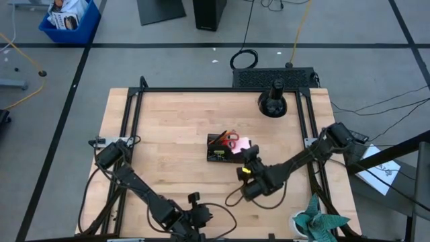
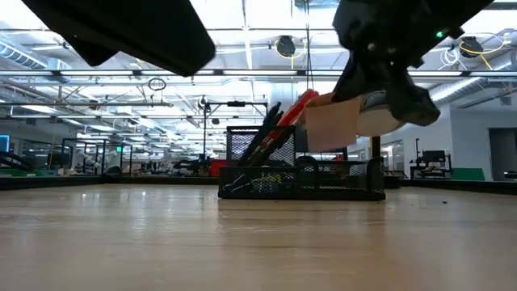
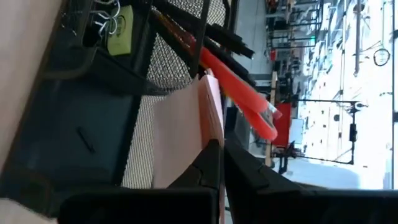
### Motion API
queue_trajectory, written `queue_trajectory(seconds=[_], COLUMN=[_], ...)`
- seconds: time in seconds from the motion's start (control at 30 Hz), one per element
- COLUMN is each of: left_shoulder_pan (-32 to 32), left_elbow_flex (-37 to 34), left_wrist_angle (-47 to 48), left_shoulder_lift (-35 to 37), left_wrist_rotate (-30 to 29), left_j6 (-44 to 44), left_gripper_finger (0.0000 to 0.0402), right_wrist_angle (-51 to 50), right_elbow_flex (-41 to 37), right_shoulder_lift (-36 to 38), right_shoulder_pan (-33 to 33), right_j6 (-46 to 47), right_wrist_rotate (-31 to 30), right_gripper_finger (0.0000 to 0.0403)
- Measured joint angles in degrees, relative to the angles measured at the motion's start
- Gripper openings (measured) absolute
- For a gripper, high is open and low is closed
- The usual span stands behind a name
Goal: Pick and place office supplies into organizer
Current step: Put the pink sticky notes into the black desk organizer
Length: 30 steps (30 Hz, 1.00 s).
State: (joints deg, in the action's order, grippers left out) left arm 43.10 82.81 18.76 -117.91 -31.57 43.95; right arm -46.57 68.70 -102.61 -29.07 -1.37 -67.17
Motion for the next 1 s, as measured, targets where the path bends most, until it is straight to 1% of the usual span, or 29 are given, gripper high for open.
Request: queue_trajectory(seconds=[0.23, 0.37, 0.43, 0.63, 0.77, 0.87, 1.0], left_shoulder_pan=[1.0, 1.3, 1.3, 1.3, 1.3, 1.3, 1.2], left_elbow_flex=[0.0, 0.0, 0.0, 0.0, 0.0, 0.0, 0.0], left_wrist_angle=[1.3, 1.8, 2.1, 2.3, 2.3, 2.3, 2.2], left_shoulder_lift=[0.0, 0.0, 0.0, 0.0, 0.0, 0.0, 0.0], left_wrist_rotate=[0.0, 0.0, 0.0, 0.0, 0.0, 0.0, -0.3], left_j6=[-0.6, -0.5, -0.5, -0.4, -0.6, -0.6, -0.5], left_gripper_finger=[0.0031, 0.0031, 0.0031, 0.0031, 0.0031, 0.0031, 0.0031], right_wrist_angle=[6.8, 12.2, 14.4, 18.0, 20.9, 24.0, 25.8], right_elbow_flex=[-2.5, -5.3, -6.6, -10.3, -11.8, -13.5, -14.8], right_shoulder_lift=[0.0, 0.0, 0.0, 0.0, 0.0, 0.0, 0.0], right_shoulder_pan=[2.3, 3.3, 3.8, 4.4, 4.4, 4.4, 4.7], right_j6=[-1.8, -4.0, -4.2, -3.9, -2.7, -2.6, -1.5], right_wrist_rotate=[2.8, 3.1, 4.2, 4.7, 9.7, 11.4, 15.1], right_gripper_finger=[0.0000, 0.0000, 0.0000, 0.0000, 0.0000, 0.0000, 0.0000])
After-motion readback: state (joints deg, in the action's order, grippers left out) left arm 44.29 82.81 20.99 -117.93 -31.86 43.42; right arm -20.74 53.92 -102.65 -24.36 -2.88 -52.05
